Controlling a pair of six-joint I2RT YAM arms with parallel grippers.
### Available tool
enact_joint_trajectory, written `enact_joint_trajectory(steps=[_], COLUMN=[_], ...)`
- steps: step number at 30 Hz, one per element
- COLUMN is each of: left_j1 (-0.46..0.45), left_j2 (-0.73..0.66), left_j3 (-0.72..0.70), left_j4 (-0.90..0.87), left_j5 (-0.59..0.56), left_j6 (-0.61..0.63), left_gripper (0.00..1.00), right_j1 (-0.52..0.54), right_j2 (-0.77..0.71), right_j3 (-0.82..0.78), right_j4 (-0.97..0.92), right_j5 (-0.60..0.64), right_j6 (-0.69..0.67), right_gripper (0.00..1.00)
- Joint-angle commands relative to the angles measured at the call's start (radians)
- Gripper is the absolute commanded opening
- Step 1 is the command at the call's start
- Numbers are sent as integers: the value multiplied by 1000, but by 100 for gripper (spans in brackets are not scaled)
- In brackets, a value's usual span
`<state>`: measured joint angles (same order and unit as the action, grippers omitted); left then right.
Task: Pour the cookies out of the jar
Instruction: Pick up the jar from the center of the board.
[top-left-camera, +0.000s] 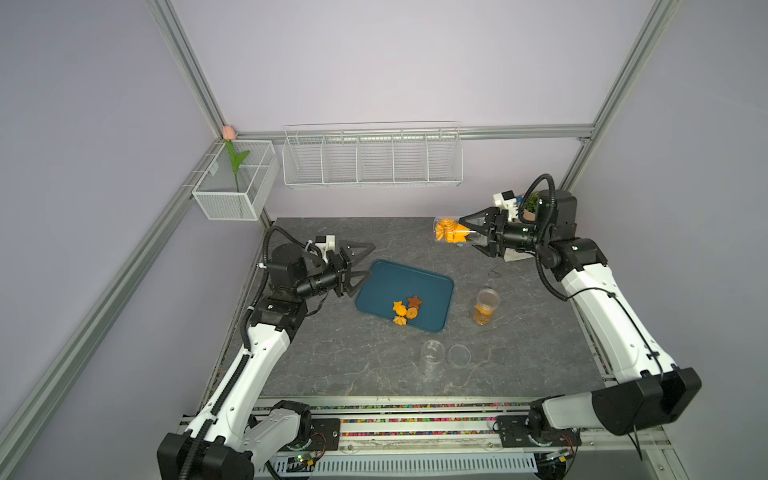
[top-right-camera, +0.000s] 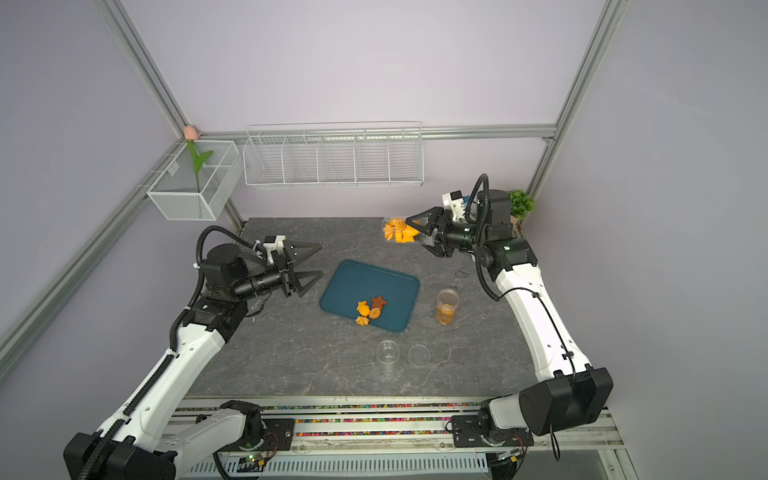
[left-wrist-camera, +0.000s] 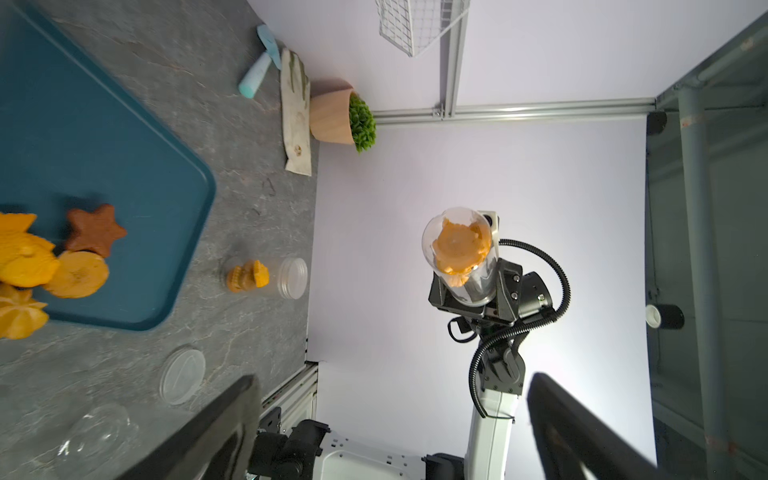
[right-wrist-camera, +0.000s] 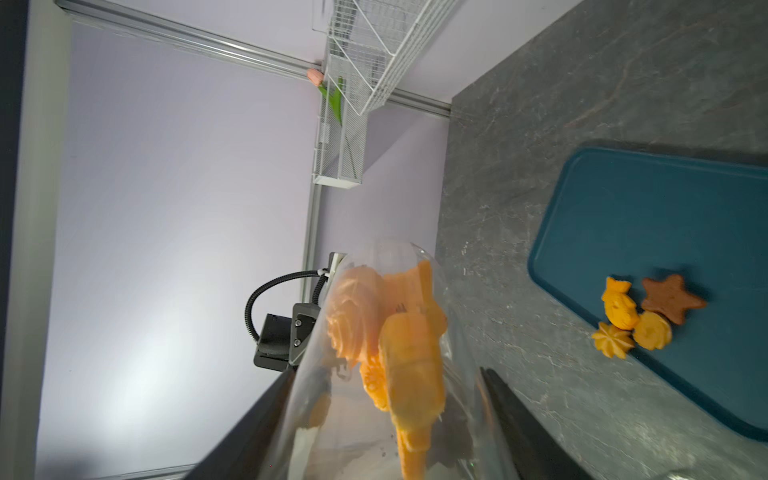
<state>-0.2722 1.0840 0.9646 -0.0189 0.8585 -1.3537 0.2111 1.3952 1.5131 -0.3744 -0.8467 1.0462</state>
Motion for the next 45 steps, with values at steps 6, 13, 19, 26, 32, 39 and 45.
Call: enact_joint_trajectory(steps=[6,13,19,26,32,39,45], left_j1=[-57,-158,-216,-293,-294,-297,-303], left_j2=[76,180,240,295,306,313,304], left_j3=[46,130,184,248,257,269,270], left_j4=[325,418,505,520,505,478,459], left_j5=[88,141,166,213,222,233,239], left_j6=[-202,-264,-324,-335,-325,-306,-288], left_gripper=[100,100,100,100,100,100,100], right_j1=[35,88,130,166,174,183,188], right_j2=[-45,-41,-39,-26,-21,-30,-38], right_j3=[-31,-35,-55,-68,-70,-97,-123], right_j4=[225,270,281,301,303,272,261], right_j5=[-99,-122,-140,-169,-202,-250,-256], right_j6=[156,173,173,175,171,146,129], right_gripper=[68,68,68,68,68,68,68])
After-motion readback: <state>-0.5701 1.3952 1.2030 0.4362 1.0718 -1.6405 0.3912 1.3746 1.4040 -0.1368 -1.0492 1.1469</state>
